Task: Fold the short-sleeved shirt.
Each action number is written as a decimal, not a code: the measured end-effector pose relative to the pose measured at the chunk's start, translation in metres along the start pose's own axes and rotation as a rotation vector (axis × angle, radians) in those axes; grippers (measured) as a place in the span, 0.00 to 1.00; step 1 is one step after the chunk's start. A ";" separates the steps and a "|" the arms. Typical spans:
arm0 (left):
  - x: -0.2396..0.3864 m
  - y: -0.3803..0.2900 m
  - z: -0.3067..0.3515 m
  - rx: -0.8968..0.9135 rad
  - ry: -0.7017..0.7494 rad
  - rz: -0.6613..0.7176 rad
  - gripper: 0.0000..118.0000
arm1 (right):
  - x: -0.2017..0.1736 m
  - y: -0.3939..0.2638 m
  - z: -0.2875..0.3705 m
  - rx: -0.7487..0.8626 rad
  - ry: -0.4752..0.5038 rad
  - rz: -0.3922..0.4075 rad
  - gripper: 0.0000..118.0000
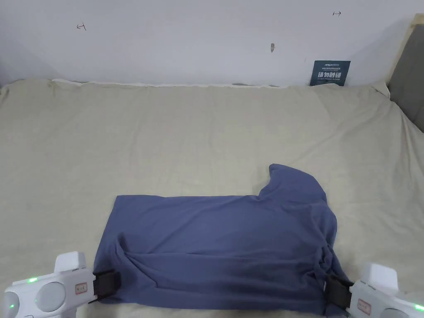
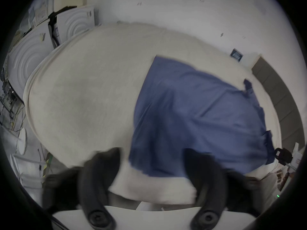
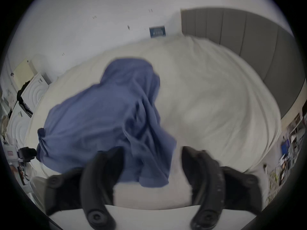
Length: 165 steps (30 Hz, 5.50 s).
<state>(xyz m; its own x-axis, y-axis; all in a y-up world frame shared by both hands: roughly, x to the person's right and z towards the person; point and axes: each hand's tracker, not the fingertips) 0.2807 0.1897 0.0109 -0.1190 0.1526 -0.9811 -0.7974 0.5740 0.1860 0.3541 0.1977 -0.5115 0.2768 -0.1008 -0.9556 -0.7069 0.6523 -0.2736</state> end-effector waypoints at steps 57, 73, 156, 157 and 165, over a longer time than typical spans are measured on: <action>0.044 0.196 -0.192 -0.118 0.039 -0.098 0.50 | -0.093 0.164 -0.043 0.433 -0.023 0.186 0.02; 0.054 0.190 -0.095 0.138 -0.117 -0.128 0.02 | -0.033 0.215 -0.228 -0.070 -0.072 0.009 0.92; 0.106 0.071 0.127 0.784 -0.076 -0.194 0.00 | -0.095 0.094 0.133 0.762 -0.021 0.209 0.01; 0.102 0.072 0.125 0.783 -0.075 -0.195 0.00 | -0.096 0.094 0.132 0.761 -0.022 0.213 0.01; 0.044 0.090 0.095 0.483 -0.265 0.050 0.00 | -0.102 0.095 0.122 0.736 -0.013 0.222 0.01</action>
<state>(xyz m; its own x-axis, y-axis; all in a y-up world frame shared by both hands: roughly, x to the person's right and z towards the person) 0.2602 0.3244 -0.0101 0.0531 0.3502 -0.9352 -0.4248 0.8555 0.2962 0.3381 0.3614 -0.4270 0.1898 0.0964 -0.9771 -0.1324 0.9886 0.0718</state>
